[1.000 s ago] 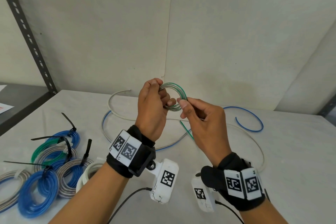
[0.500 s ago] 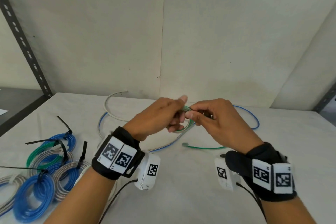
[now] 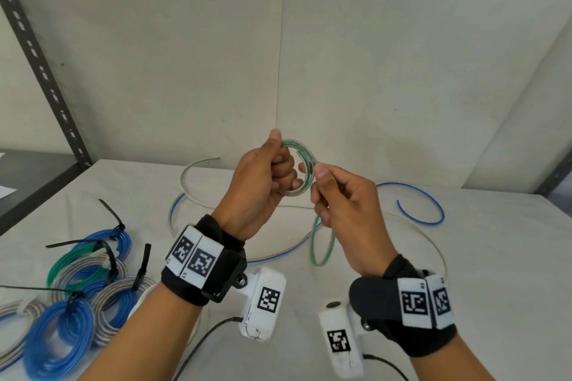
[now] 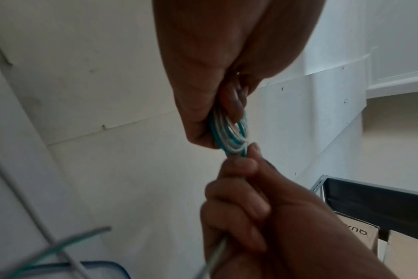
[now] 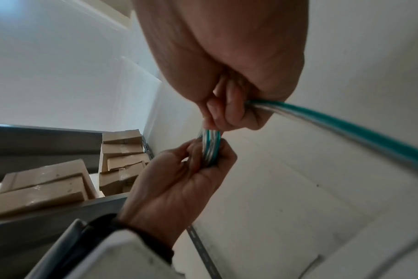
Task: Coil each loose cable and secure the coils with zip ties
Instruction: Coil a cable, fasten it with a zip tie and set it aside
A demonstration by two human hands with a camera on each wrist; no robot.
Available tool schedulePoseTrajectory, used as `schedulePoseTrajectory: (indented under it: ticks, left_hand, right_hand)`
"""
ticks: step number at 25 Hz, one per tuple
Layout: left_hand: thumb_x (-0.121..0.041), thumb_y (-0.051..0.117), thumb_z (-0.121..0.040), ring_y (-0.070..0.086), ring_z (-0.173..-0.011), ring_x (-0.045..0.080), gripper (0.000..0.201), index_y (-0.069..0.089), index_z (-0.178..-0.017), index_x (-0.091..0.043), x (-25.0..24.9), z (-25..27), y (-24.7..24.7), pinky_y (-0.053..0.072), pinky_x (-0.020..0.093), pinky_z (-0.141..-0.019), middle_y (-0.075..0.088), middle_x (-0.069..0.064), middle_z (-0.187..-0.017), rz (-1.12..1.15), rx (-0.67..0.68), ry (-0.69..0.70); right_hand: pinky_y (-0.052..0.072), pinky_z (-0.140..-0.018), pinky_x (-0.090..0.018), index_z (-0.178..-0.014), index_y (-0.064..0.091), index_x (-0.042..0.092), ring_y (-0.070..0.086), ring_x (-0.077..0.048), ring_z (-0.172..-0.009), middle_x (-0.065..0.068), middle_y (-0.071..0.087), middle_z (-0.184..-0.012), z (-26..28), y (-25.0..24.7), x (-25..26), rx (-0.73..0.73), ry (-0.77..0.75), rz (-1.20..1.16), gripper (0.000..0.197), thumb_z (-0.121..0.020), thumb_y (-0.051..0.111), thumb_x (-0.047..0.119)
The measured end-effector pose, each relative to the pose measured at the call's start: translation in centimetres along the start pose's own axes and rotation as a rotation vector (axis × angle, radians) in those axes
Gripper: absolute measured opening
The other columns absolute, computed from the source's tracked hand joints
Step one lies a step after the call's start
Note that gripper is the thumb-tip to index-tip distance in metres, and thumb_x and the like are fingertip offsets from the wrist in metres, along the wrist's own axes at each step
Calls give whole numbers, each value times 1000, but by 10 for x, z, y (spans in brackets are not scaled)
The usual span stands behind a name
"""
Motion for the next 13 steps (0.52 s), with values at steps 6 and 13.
schedulePoseTrajectory:
  ticks: [6, 13]
  left_hand:
    - [-37, 33, -110, 11, -54, 15, 43, 30, -69, -21, 7, 1, 5, 36, 25, -56, 13, -4, -60, 100, -87, 99]
    - [-37, 30, -110, 12, -55, 15, 39, 16, -77, -21, 8, 5, 8, 23, 30, -58, 10, 0, -64, 27, -92, 146]
  right_hand:
    - [30, -44, -18, -79, 68, 7, 35, -12, -52, 0, 53, -70, 1, 2, -6, -63, 195, -284, 24, -98, 62, 20]
    - [40, -54, -12, -92, 79, 9, 49, -3, -51, 13, 63, -61, 4, 0, 4, -82, -64, 45, 15, -93, 69, 20]
Point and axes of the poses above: each hand's wrist, its own z-axis away from the middle knuckle, its own y-axis out of the palm, x = y × z, the point moved 3 cm from there along -z, towards the middle knuckle
